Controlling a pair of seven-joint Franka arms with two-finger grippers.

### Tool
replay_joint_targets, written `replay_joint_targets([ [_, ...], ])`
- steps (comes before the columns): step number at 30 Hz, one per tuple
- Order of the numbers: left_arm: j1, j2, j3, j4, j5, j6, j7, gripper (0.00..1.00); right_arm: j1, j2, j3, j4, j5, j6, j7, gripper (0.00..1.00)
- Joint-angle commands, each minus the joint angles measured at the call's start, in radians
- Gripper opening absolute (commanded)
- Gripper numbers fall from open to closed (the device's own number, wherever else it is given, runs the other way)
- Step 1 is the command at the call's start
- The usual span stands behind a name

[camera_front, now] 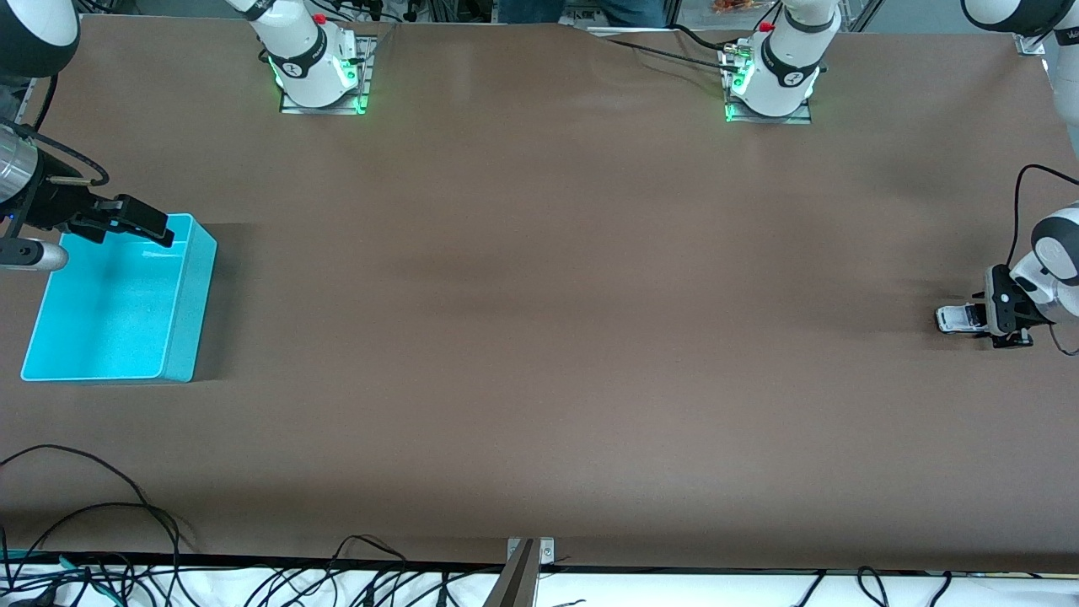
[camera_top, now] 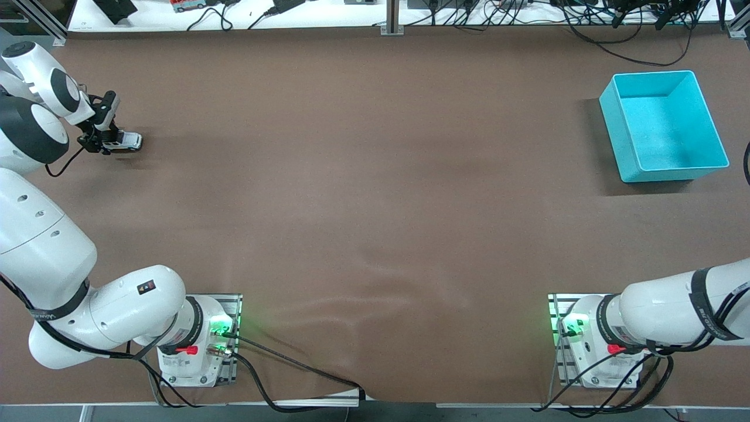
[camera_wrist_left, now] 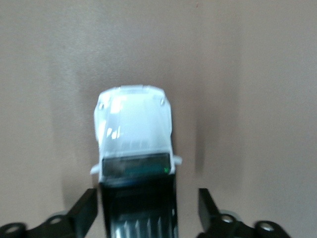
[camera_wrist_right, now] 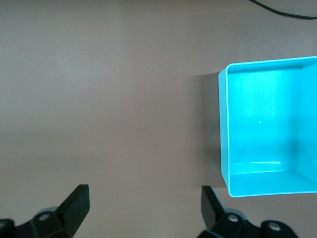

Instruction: Wind and store white jeep toy

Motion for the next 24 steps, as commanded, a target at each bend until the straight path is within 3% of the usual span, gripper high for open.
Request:
replay_joint_targets([
  [1, -0.010, 0.014, 0.001, 0.089, 0.017, -0.084, 0.014, 1.00, -0.014, -0.003, 0.014, 0.007, -0.005, -0.010, -0.011, 1.00],
  [9, -0.030, -0.002, 0.001, 0.165, 0.008, -0.230, -0.033, 1.00, -0.014, -0.003, 0.014, 0.007, -0.005, -0.010, -0.012, 1.00],
  [17, -0.072, -0.030, 0.001, 0.251, 0.006, -0.419, -0.269, 1.00, -0.014, -0.003, 0.014, 0.007, -0.005, -0.010, -0.012, 1.00],
  [24, -0.125, -0.076, 0.001, 0.264, 0.000, -0.557, -0.515, 1.00, -0.014, -0.001, 0.014, 0.007, -0.005, -0.010, -0.011, 1.00],
])
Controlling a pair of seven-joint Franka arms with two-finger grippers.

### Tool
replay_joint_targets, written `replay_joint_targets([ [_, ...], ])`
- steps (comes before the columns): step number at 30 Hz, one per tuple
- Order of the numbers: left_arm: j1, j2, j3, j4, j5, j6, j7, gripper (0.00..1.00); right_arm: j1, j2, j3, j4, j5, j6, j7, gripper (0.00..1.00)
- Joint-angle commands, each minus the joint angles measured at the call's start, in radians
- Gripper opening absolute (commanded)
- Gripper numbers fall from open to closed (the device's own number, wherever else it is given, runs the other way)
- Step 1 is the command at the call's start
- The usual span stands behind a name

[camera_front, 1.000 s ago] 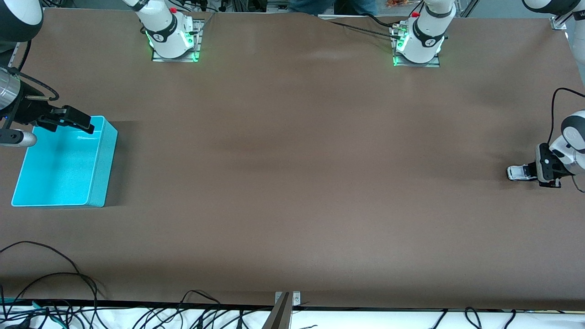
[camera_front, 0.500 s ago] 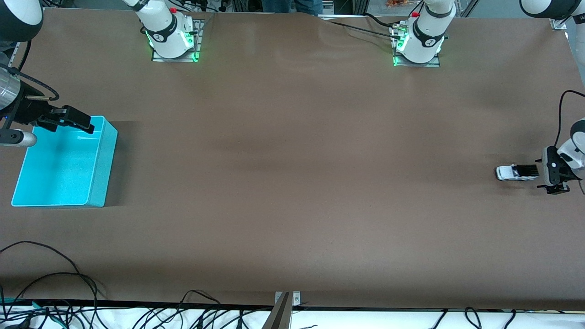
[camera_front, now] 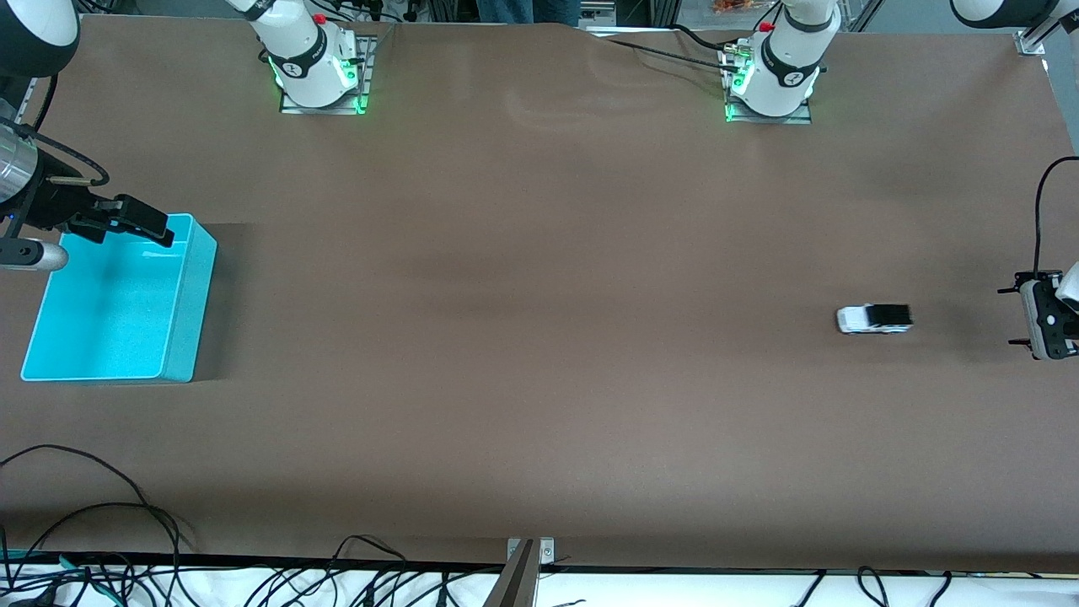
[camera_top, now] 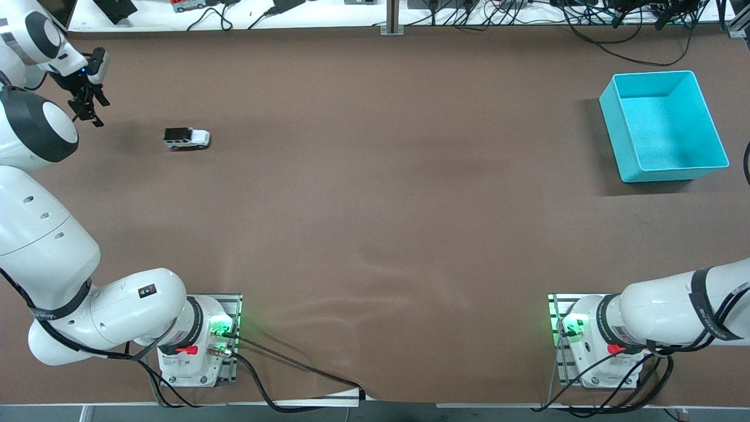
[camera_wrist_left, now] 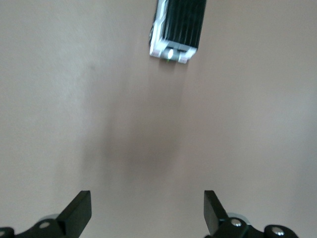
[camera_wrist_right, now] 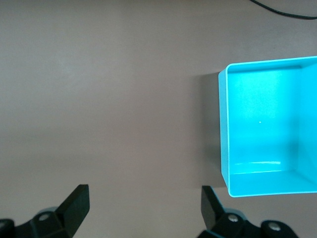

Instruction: Wind and store white jeep toy

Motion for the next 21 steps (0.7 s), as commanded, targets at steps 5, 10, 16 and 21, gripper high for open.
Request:
replay_joint_targets([
  [5, -0.091, -0.075, -0.001, 0.005, -0.012, -0.197, -0.363, 1.00, -0.016, -0.003, 0.014, 0.007, -0.005, -0.010, -0.012, 1.00],
  [10, -0.142, -0.104, -0.009, 0.005, -0.081, -0.263, -0.552, 1.00, -0.014, -0.001, 0.014, 0.007, -0.005, -0.010, -0.012, 1.00],
  [16, -0.229, -0.169, -0.009, 0.005, -0.083, -0.339, -0.773, 1.00, -0.016, -0.001, 0.014, 0.008, -0.005, -0.010, -0.012, 1.00],
  [21, -0.333, -0.236, -0.010, 0.005, -0.087, -0.426, -1.041, 1.00, -0.016, -0.001, 0.014, 0.008, -0.007, -0.010, -0.012, 1.00],
])
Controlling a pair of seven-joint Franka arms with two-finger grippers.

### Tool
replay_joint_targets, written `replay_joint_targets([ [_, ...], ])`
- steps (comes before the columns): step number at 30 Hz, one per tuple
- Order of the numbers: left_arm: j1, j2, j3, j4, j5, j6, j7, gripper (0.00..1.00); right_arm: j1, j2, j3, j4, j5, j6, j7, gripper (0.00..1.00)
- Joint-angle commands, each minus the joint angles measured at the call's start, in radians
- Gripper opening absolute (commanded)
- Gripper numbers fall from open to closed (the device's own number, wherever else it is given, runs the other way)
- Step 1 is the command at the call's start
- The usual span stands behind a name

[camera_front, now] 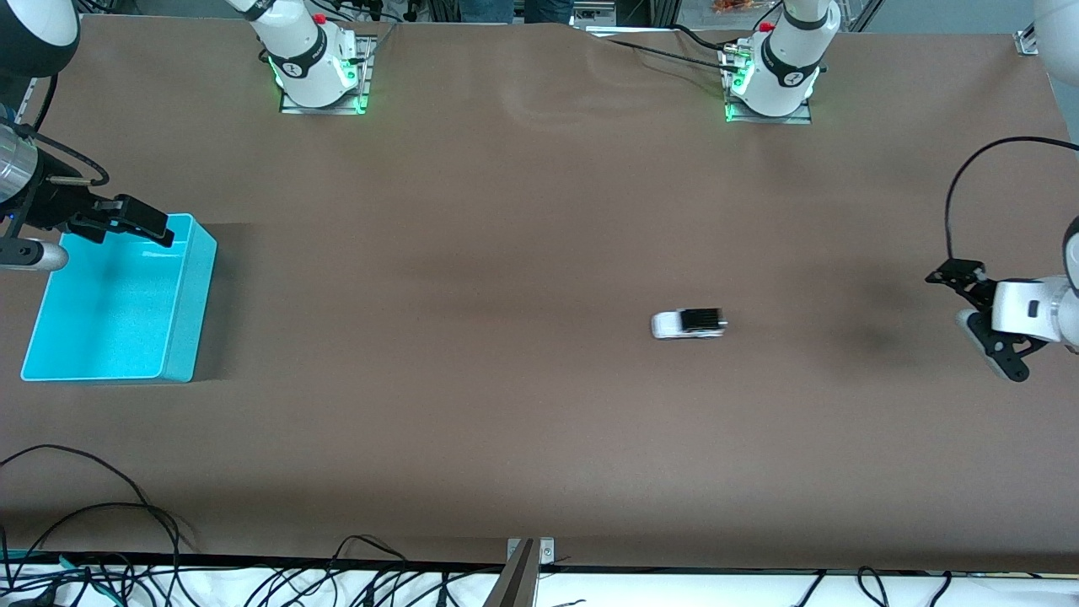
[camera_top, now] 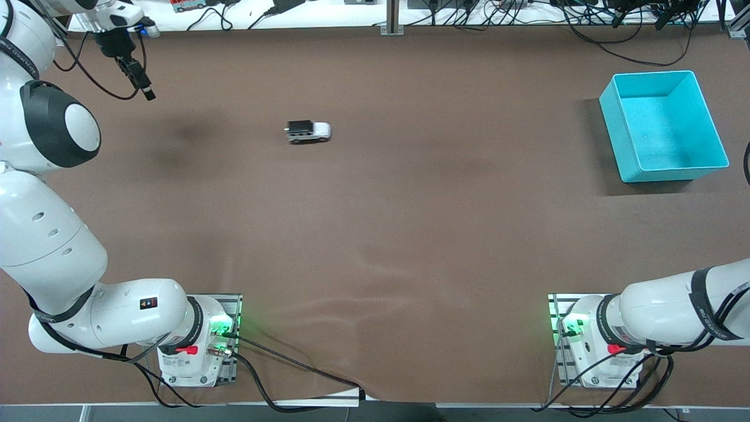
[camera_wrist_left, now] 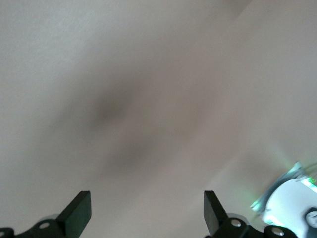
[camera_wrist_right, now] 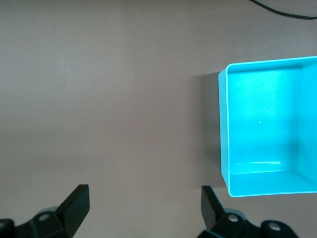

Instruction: Wind and store white jeep toy

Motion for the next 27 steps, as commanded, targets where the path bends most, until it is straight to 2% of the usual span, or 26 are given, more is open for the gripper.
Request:
replay_joint_targets([
  [1, -0.088, -0.082, 0.008, -0.009, -0.028, -0.085, -0.246, 1.00, -0.014, -0.001, 0.014, 0.008, -0.005, -0.010, -0.012, 1.00],
  [15, -0.207, -0.162, -0.012, -0.010, -0.048, -0.119, -0.628, 1.00, -0.014, -0.001, 0.016, 0.018, -0.005, -0.004, -0.009, 1.00],
  [19, -0.262, -0.185, -0.001, -0.013, -0.036, -0.119, -0.668, 1.00, -0.011, -0.001, 0.017, 0.041, -0.007, -0.005, -0.008, 1.00],
  [27, -0.252, -0.235, 0.025, -0.032, -0.037, -0.063, -0.673, 1.00, -0.011, -0.004, 0.017, 0.042, -0.004, -0.010, -0.012, 1.00],
])
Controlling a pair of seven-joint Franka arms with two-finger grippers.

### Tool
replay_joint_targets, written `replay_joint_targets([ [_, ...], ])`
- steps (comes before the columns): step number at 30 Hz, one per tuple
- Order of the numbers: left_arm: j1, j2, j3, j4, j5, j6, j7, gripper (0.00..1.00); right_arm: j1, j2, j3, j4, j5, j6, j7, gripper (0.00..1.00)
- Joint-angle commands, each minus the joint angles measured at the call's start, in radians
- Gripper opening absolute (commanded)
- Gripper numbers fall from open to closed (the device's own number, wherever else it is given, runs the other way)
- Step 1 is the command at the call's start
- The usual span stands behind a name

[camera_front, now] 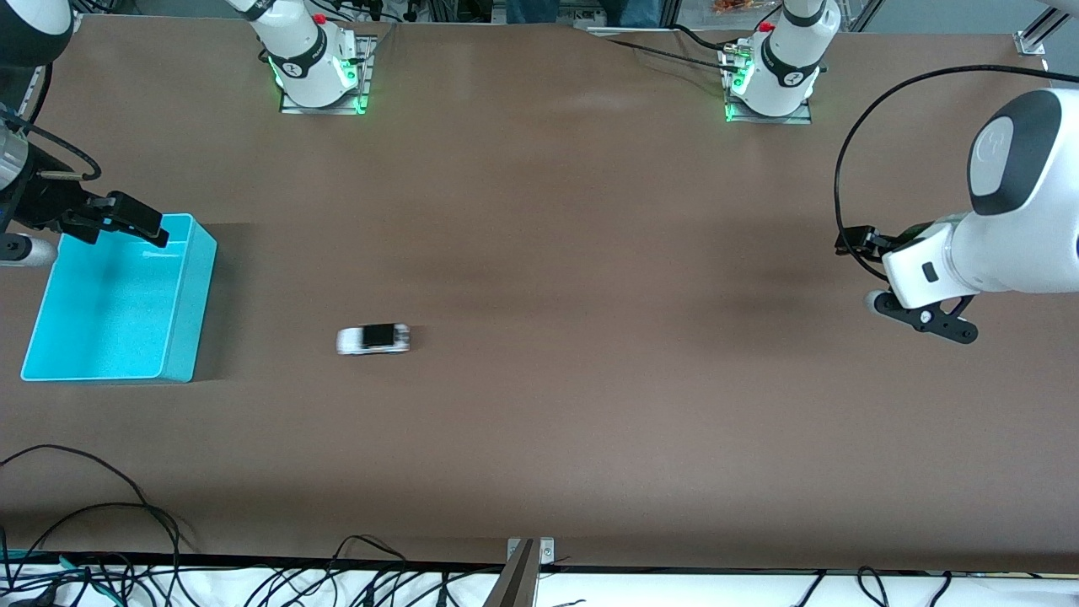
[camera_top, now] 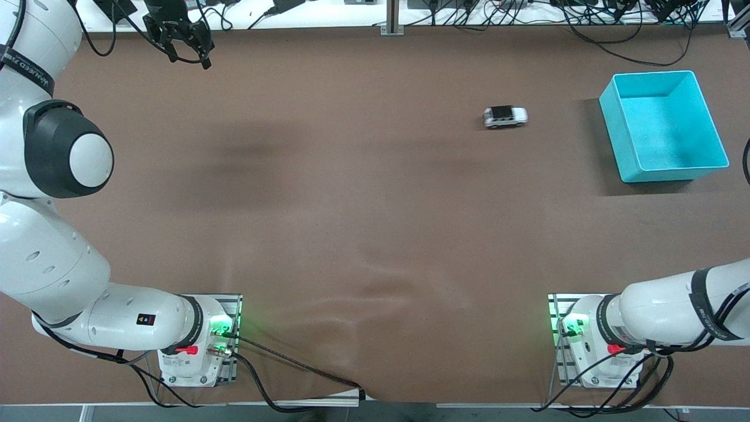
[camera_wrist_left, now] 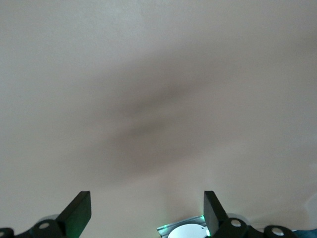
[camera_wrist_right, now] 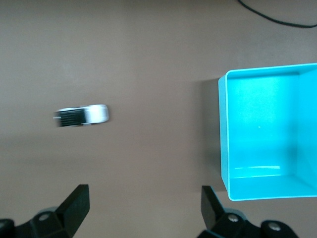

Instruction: Wind and store white jeep toy

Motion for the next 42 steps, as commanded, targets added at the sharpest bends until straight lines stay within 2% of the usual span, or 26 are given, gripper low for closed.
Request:
replay_joint_targets([
  [1, 0.005, -0.076, 0.040, -0.041, -0.004, 0.067, -0.004, 1.00, -0.011, 0.001, 0.012, 0.014, -0.002, -0.014, -0.014, 1.00],
  [8, 0.025, -0.190, 0.057, -0.150, -0.001, 0.180, -0.006, 1.00, -0.011, 0.002, 0.013, 0.011, -0.001, -0.015, -0.014, 1.00],
  [13, 0.050, -0.213, 0.055, -0.154, 0.022, 0.185, -0.007, 1.00, -0.008, 0.005, 0.015, 0.005, -0.001, -0.015, -0.012, 1.00],
  [18, 0.123, -0.233, -0.003, -0.156, 0.020, 0.187, -0.027, 1.00, -0.002, 0.019, 0.016, 0.004, -0.001, -0.015, -0.014, 1.00],
  [23, 0.160, -0.298, -0.045, -0.193, 0.022, 0.185, -0.112, 1.00, 0.009, 0.021, 0.018, -0.006, -0.011, -0.047, -0.041, 1.00],
  [29, 0.162, -0.424, -0.046, -0.360, 0.022, 0.271, -0.101, 1.00, 0.008, 0.030, 0.015, 0.001, -0.011, -0.041, -0.159, 1.00],
  [34, 0.155, -0.418, -0.058, -0.360, 0.040, 0.276, -0.072, 1.00, 0.006, 0.035, 0.015, 0.001, -0.028, -0.038, -0.291, 1.00],
  [37, 0.160, -0.420, -0.097, -0.360, 0.057, 0.276, -0.076, 1.00, 0.006, 0.050, 0.013, 0.001, -0.056, -0.037, -0.403, 1.00],
  [42, 0.151, -0.420, -0.098, -0.358, 0.057, 0.268, -0.081, 1.00, 0.001, 0.087, 0.012, 0.001, -0.070, -0.015, -0.607, 1.00],
])
